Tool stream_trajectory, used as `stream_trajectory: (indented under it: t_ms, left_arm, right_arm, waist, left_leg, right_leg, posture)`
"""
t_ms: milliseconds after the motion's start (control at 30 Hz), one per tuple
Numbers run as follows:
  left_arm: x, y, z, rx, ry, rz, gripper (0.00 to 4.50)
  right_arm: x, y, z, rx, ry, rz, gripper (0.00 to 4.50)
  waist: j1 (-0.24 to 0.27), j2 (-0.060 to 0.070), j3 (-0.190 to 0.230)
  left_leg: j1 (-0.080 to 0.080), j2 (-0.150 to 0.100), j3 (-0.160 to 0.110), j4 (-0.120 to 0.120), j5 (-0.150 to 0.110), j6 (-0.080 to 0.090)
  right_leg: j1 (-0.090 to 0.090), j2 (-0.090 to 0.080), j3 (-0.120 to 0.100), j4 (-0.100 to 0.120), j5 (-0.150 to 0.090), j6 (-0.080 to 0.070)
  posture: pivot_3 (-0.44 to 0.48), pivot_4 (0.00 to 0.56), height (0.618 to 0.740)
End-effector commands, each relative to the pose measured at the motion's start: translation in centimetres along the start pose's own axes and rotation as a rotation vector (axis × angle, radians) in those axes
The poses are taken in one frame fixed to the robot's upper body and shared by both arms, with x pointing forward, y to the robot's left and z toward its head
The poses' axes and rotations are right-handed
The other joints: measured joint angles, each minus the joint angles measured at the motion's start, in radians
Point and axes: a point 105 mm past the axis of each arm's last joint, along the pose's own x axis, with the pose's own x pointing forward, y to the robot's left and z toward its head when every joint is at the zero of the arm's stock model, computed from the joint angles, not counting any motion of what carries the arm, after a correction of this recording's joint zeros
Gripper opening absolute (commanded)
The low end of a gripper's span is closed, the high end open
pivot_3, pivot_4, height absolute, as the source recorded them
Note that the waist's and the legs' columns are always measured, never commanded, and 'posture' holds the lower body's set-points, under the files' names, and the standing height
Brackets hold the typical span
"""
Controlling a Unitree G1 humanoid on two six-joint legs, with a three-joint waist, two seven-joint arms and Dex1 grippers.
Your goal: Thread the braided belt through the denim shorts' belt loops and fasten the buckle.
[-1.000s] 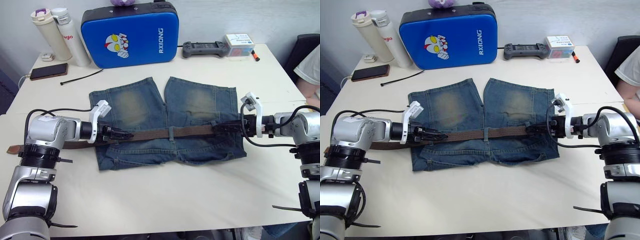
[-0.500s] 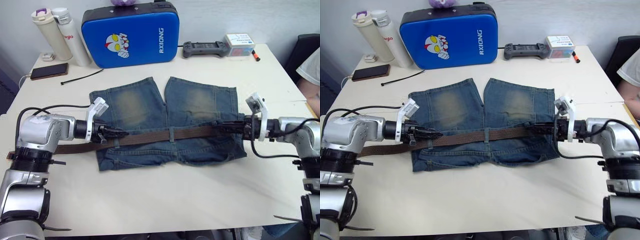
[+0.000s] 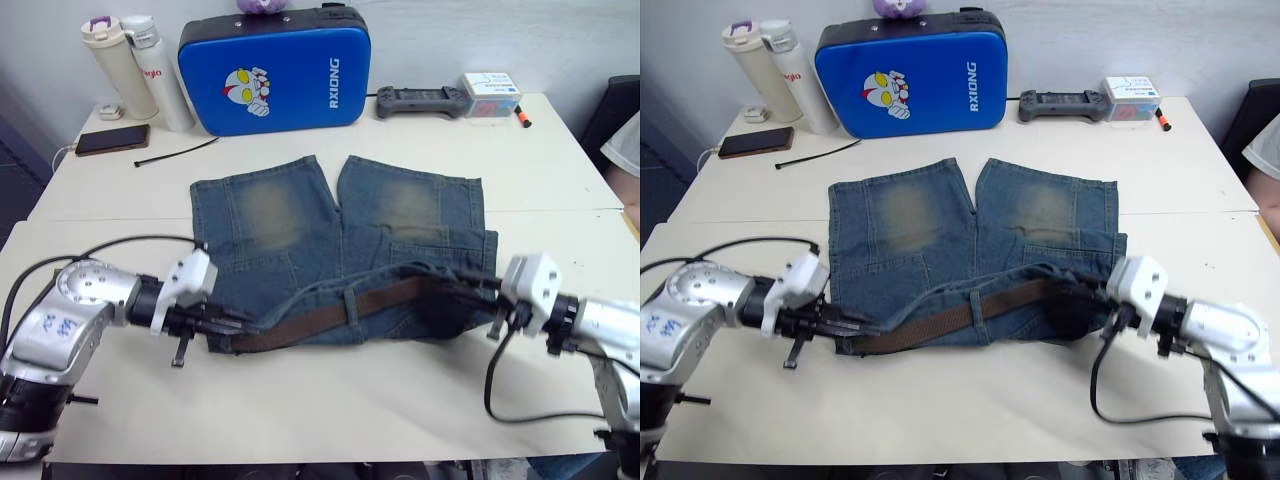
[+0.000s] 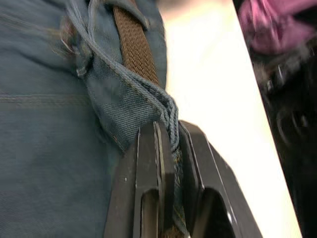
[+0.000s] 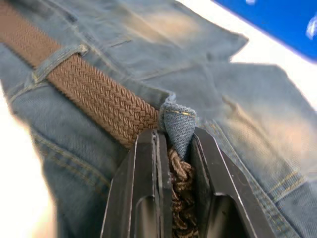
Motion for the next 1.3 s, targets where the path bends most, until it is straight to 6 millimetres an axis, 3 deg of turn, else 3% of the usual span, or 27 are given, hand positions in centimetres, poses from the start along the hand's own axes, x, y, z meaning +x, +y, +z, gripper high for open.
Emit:
stream_trajectory:
  t_ms: [33, 100, 233, 367, 400, 567, 633, 667, 700, 733, 900, 967, 1133, 1200, 1300]
  left_arm:
    - [0.2, -2.3, -0.5, 0.146, 0.098, -0.068, 0.0]
    - [0.5, -3.6, -1.4, 0.184, 0.139, -0.095, 0.0]
    - [0.8, -4.9, -2.2, 0.199, 0.164, -0.117, 0.0]
    - [1.1, -6.7, -4.2, 0.12, 0.254, -0.153, 0.0]
    - [1.0, -7.2, -4.6, 0.057, 0.267, -0.166, 0.49]
    - [0.1, -9.8, -3.7, -0.149, 0.253, -0.269, 2.73]
    - [-0.5, -9.7, -2.7, -0.186, 0.229, -0.26, 3.45]
    - [-1.0, -9.2, -2.0, -0.219, 0.193, -0.244, 3.97]
    - [-1.7, -8.9, -1.3, -0.255, 0.158, -0.236, 4.17]
    - [-2.2, -8.7, -0.9, -0.279, 0.136, -0.231, 4.48]
    - [-4.1, -8.2, 1.2, -0.373, 0.004, -0.238, 4.48]
    - [-4.7, -6.8, 2.0, -0.362, -0.066, -0.182, 4.48]
    - [-4.8, -1.6, 2.6, -0.332, -0.154, 0.048, 4.48]
    - [-4.4, 0.5, 2.1, -0.372, -0.145, 0.146, 4.48]
    - [-3.6, 3.5, 1.1, -0.342, -0.094, 0.315, 4.48]
  right_arm:
    - [-2.2, 3.8, 0.7, -0.334, -0.047, 0.104, 0.23]
    - [-3.6, 6.1, 0.0, -0.414, -0.06, 0.153, 0.23]
    - [-5.2, 8.5, -0.9, -0.503, -0.078, 0.214, 0.23]
    - [-6.9, 10.9, -2.7, -0.499, -0.044, 0.313, 0.23]
    - [-7.1, 11.0, -2.9, -0.469, -0.045, 0.309, 0.23]
    - [-8.6, 10.2, -3.7, -0.429, -0.016, 0.305, 2.6]
    - [-9.5, 9.2, -4.1, -0.442, 0.017, 0.296, 3.58]
    - [-10.0, 8.0, -4.6, -0.447, 0.057, 0.264, 4.07]
    - [-10.5, 6.7, -5.0, -0.452, 0.093, 0.232, 4.37]
    - [-10.8, 5.6, -5.3, -0.454, 0.122, 0.204, 4.5]
    - [-11.9, 0.2, -6.4, -0.406, 0.247, 0.038, 4.5]
    - [-11.9, -2.2, -6.9, -0.262, 0.295, -0.037, 4.5]
    - [-7.5, -6.6, -6.5, 0.213, 0.293, -0.151, 4.5]
    - [-5.3, -6.7, -6.1, 0.496, 0.284, -0.16, 4.5]
    - [-1.3, -6.4, -3.4, 0.598, 0.192, -0.133, 4.5]
  waist:
    - [-0.002, -0.001, 0.0]
    - [-0.003, -0.001, 0.0]
    - [-0.006, 0.0, 0.0]
    - [-0.006, 0.0, 0.0]
    - [-0.005, 0.0, 0.0]
    - [-0.004, 0.0, 0.0]
    - [-0.005, 0.0, 0.0]
    - [-0.004, 0.0, 0.0]
    - [-0.004, 0.0, 0.0]
    - [-0.006, 0.0, 0.0]
    - [-0.023, 0.0, 0.0]
    - [-0.027, 0.0, 0.0]
    - [-0.03, 0.003, -0.002]
    - [-0.029, 0.003, -0.002]
    - [-0.023, 0.004, -0.002]
  left_leg:
    - [0.004, 0.0, 0.002, -0.003, 0.0, 0.0]
    - [0.014, 0.001, 0.005, -0.009, 0.0, 0.001]
    - [0.036, 0.011, 0.009, -0.012, -0.012, 0.0]
    - [0.039, 0.016, 0.012, -0.012, -0.018, 0.0]
    - [0.039, 0.019, 0.013, -0.012, -0.019, -0.002]
    - [0.04, 0.022, 0.016, -0.012, -0.02, -0.002]
    - [0.04, 0.025, 0.016, -0.011, -0.022, -0.001]
    - [0.04, 0.027, 0.017, -0.01, -0.023, -0.002]
    - [0.04, 0.027, 0.017, -0.01, -0.023, -0.003]
    - [0.04, 0.028, 0.018, -0.01, -0.023, -0.004]
    - [0.04, 0.033, 0.019, -0.01, -0.024, -0.008]
    - [0.04, 0.036, 0.019, -0.01, -0.025, -0.01]
    - [0.04, 0.038, 0.019, -0.009, -0.025, -0.011]
    - [0.04, 0.038, 0.019, -0.008, -0.026, -0.012]
    - [0.038, 0.039, 0.018, -0.009, -0.026, -0.014]
  right_leg:
    - [0.003, 0.0, 0.002, -0.001, 0.0, 0.0]
    - [0.01, 0.001, 0.004, -0.005, 0.0, 0.0]
    - [0.032, 0.013, 0.009, -0.016, 0.0, 0.0]
    - [0.034, 0.018, 0.012, -0.017, -0.002, -0.003]
    - [0.034, 0.02, 0.012, -0.017, -0.002, -0.004]
    - [0.033, 0.023, 0.015, -0.017, -0.004, -0.006]
    - [0.034, 0.026, 0.015, -0.017, -0.003, -0.007]
    - [0.034, 0.028, 0.015, -0.017, -0.003, -0.008]
    - [0.033, 0.029, 0.016, -0.017, -0.003, -0.008]
    - [0.034, 0.03, 0.016, -0.017, -0.003, -0.008]
    - [0.032, 0.034, 0.016, -0.017, -0.004, -0.013]
    - [0.032, 0.036, 0.015, -0.017, -0.006, -0.015]
    - [0.032, 0.037, 0.015, -0.016, -0.005, -0.017]
    - [0.03, 0.037, 0.015, -0.015, -0.005, -0.017]
    - [0.027, 0.038, 0.015, -0.014, -0.006, -0.018]
  posture:
    - [0.0, 0.15, 0.74]
    - [0.0, 0.15, 0.74]
    - [0.0, 0.15, 0.74]
    - [0.0, 0.15, 0.74]
    - [0.0, 0.15, 0.74]
    - [0.0, 0.15, 0.74]
    - [0.0, 0.15, 0.74]
    - [0.0, 0.15, 0.74]
    - [0.0, 0.15, 0.74]
    - [0.0, 0.15, 0.74]
    - [0.0, 0.15, 0.74]
    - [0.0, 0.15, 0.74]
    - [0.0, 0.15, 0.74]
    - [0.0, 0.15, 0.74]
    - [0.0, 0.15, 0.74]
